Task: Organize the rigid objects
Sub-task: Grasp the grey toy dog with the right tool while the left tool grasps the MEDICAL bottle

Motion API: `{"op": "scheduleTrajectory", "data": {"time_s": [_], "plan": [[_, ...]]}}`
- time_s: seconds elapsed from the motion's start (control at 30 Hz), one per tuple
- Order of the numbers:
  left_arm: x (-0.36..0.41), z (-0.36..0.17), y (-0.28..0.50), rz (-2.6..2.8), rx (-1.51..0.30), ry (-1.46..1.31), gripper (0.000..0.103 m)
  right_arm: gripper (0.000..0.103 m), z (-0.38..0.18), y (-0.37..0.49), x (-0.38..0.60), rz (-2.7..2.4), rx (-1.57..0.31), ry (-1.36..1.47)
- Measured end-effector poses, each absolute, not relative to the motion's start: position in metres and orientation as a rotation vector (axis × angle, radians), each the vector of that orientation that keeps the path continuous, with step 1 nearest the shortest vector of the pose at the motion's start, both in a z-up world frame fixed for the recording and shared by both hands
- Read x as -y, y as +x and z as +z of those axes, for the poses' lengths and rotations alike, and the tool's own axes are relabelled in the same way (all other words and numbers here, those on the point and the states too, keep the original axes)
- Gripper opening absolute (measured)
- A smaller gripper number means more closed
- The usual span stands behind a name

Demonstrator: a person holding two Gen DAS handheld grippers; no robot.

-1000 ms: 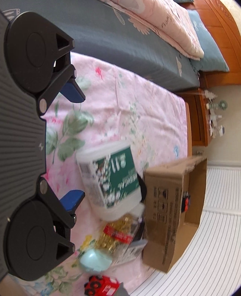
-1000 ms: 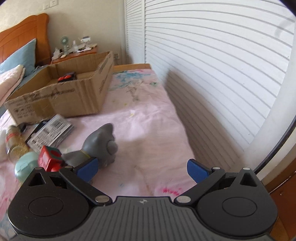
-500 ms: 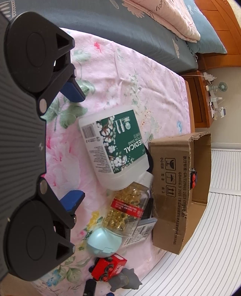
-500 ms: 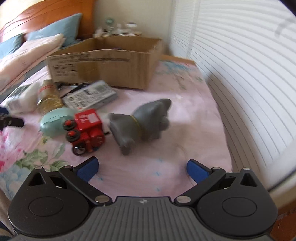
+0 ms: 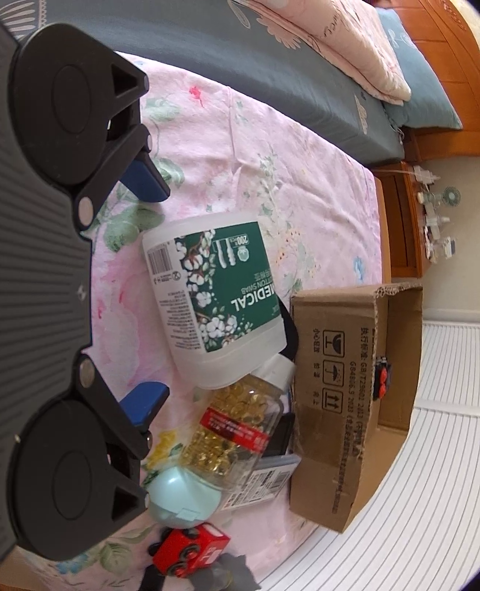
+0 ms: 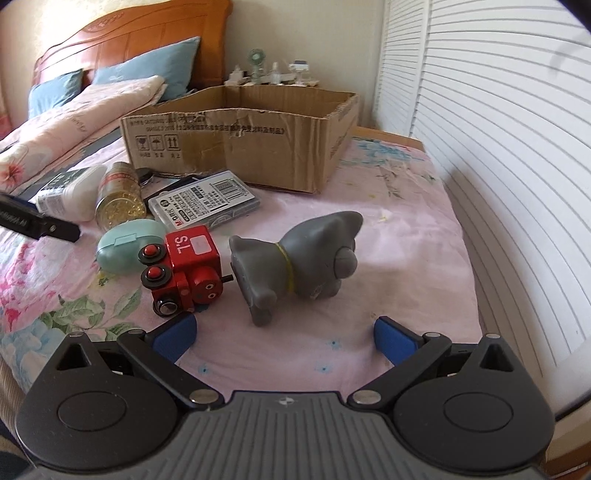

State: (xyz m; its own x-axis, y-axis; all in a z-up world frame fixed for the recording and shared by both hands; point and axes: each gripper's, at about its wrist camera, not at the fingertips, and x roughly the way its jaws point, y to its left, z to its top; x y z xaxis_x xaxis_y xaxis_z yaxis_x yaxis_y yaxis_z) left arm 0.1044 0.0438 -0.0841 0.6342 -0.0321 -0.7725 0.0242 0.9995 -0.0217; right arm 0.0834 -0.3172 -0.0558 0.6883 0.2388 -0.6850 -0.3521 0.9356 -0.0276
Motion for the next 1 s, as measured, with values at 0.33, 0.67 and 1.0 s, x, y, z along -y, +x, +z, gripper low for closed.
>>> {"op": "scheduleTrajectory", "data": {"time_s": [0.33, 0.67, 1.0], "plan": [[-0.033, -0.083, 0.122, -0.007, -0.875, -0.005, 0.102, 0.103, -0.057, 0.087, 0.318, 0.367, -0.737, -0.175], [-0.064, -0.086, 0.113, 0.003, -0.858, -0.026, 0.103, 0.103, -0.053, 0.095, 0.325, 0.43, -0.758, -0.211], [-0.061, -0.087, 0.118, 0.015, -0.846, -0.032, 0.103, 0.103, -0.05, 0.121, 0.319, 0.538, -0.767, -0.286]]}}
